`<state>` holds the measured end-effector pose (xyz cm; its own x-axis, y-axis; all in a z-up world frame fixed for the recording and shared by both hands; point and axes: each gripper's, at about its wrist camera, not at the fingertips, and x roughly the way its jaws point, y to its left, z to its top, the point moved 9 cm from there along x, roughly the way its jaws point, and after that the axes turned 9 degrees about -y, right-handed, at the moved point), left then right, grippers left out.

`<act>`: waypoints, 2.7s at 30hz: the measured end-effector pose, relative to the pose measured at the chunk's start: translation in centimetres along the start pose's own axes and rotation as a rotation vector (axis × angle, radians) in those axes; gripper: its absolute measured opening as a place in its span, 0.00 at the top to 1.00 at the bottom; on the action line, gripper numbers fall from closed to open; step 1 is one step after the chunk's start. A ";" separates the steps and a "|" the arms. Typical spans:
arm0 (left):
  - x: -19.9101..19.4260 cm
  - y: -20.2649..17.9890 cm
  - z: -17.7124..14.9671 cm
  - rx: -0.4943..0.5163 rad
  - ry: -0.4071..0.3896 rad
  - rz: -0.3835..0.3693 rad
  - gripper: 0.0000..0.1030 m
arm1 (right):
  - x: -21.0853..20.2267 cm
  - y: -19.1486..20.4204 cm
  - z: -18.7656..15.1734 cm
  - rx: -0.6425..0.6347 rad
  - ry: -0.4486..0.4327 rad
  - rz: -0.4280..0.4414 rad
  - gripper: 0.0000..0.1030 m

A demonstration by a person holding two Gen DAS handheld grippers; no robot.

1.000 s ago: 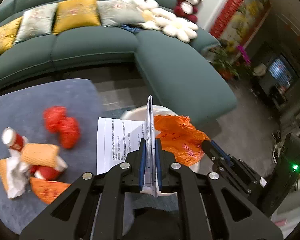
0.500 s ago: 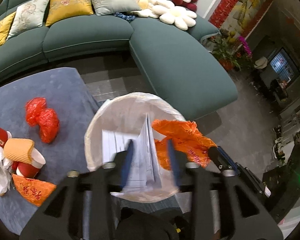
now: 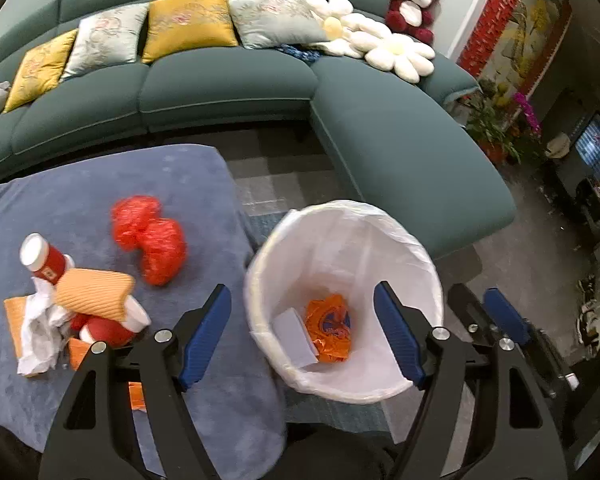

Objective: Collect trash
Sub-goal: 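Move both tools back over the table toward the tissue and foam net, then grasp the white tissue with the left tool while the right grasps the orange foam net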

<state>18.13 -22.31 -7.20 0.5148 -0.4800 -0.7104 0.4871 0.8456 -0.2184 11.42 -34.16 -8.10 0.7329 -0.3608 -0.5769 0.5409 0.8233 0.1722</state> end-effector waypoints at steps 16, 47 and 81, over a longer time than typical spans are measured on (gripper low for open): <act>-4.0 11.5 -2.9 -0.146 -0.031 0.160 0.25 | -2.1 8.6 -3.0 -0.123 0.023 0.099 0.37; -9.3 33.5 -12.6 -0.387 0.024 0.377 0.15 | -1.8 25.1 -13.5 -0.315 0.179 0.233 0.33; 0.0 36.3 -12.2 -0.346 0.162 0.312 0.36 | 8.6 27.6 -13.7 -0.305 0.270 0.153 0.27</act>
<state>27.23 11.25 -23.33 0.4691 -0.1723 -0.8662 0.0505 0.9844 -0.1685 26.99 -8.51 -19.26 0.6385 -0.1305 -0.7585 0.2581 0.9647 0.0513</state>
